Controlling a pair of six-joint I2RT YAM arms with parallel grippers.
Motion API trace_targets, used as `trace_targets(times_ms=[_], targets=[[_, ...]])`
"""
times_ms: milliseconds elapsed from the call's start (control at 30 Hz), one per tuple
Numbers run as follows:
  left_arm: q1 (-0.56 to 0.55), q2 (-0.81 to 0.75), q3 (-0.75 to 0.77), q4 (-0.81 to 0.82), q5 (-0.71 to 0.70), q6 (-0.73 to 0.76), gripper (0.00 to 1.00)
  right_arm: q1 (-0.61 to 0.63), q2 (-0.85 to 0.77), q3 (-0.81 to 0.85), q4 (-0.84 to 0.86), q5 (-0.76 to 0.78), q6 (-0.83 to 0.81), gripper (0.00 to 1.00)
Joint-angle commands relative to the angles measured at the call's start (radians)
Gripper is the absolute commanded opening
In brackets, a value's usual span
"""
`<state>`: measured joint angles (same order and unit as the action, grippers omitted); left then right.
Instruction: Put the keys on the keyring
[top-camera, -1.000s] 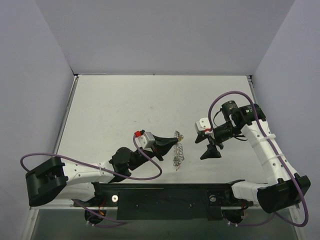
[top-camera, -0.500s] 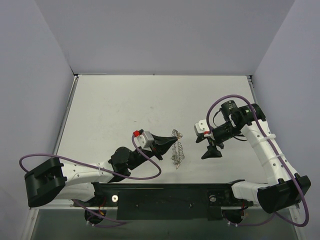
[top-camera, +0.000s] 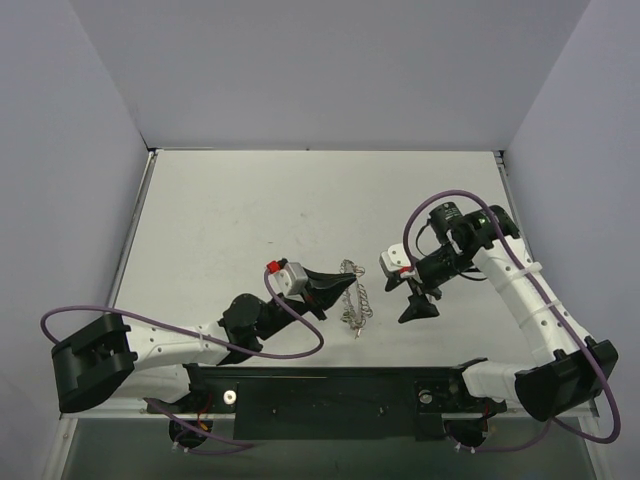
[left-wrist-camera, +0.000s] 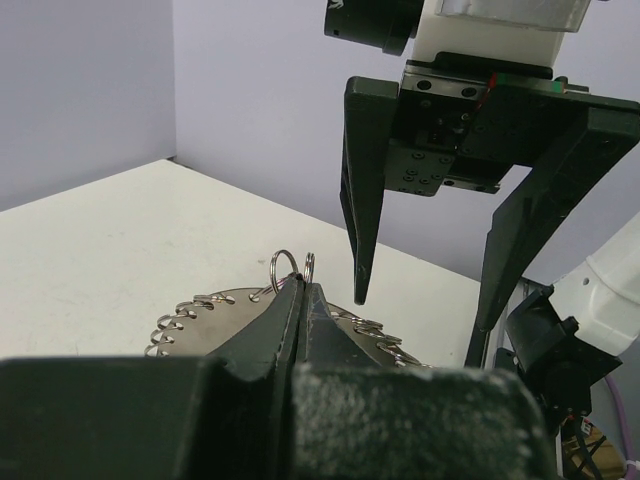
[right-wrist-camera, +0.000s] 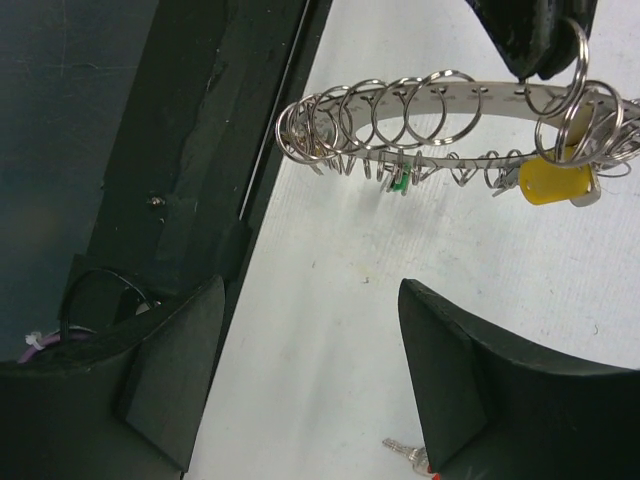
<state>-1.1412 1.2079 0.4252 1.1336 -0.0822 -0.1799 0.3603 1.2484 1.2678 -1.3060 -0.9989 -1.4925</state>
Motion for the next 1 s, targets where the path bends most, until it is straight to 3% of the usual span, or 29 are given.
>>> trace_targets(times_ms=[0, 233, 467, 800, 967], targets=[[0.012, 0.016, 0.034, 0.143, -0.001, -0.023, 0.00, 0.020, 0.028, 0.047, -0.263, 0.003, 0.012, 0.65], [0.024, 0.010, 0.024, 0.141, 0.009, -0.032, 0.00, 0.022, 0.028, 0.087, -0.236, 0.066, 0.061, 0.65], [0.047, -0.005, 0.014, 0.141, 0.033, -0.043, 0.00, 0.023, 0.000, 0.094, -0.036, 0.092, 0.262, 0.66], [0.081, -0.048, -0.014, 0.134, 0.154, -0.041, 0.00, 0.049, 0.020, 0.108, 0.000, -0.024, 0.221, 0.66], [0.101, -0.064, -0.013, 0.114, 0.248, -0.046, 0.00, 0.074, 0.048, 0.140, 0.117, -0.014, 0.285, 0.66]])
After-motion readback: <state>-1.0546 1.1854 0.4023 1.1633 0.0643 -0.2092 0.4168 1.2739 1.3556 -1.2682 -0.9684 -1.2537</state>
